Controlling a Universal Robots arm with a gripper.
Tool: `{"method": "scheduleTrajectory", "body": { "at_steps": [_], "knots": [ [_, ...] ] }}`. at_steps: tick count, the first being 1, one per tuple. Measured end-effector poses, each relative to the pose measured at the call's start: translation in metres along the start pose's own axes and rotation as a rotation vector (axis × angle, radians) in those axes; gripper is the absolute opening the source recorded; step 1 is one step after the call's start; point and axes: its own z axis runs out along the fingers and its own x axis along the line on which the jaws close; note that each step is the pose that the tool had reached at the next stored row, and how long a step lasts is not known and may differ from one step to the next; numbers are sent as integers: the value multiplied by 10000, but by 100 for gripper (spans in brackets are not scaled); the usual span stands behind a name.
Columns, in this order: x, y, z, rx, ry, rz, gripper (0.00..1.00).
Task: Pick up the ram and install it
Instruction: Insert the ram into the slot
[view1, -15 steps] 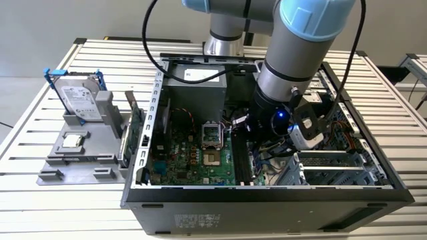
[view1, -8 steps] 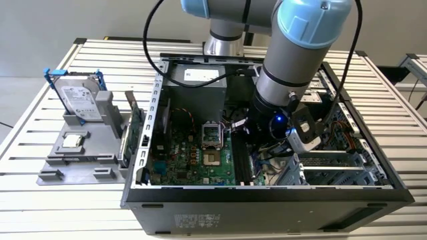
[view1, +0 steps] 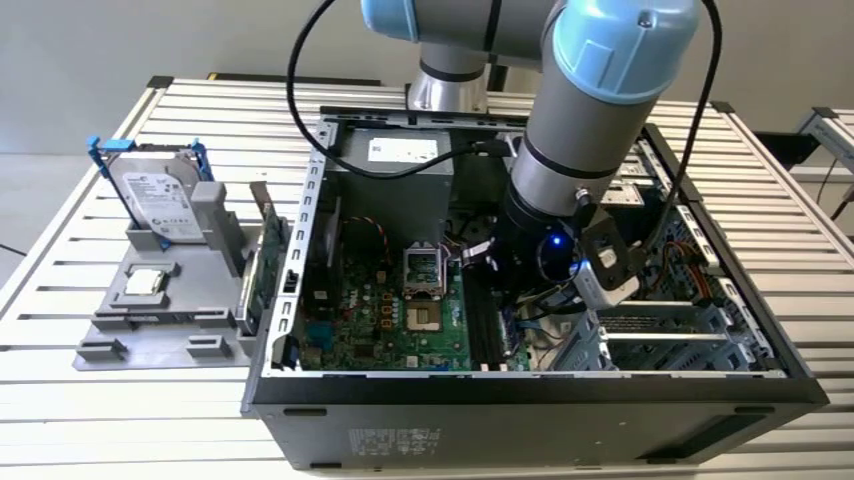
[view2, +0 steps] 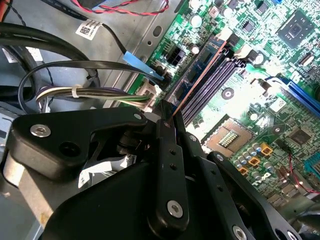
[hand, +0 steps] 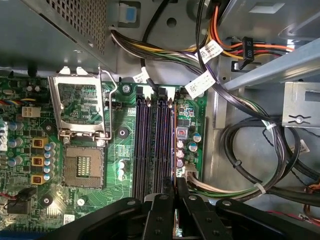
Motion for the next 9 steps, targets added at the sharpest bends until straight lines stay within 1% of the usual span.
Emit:
{"method": "scheduleTrajectory", "body": {
  "at_steps": [9],
  "knots": [
    [28, 2, 36, -1, 0, -2, 0]
  ]
}}
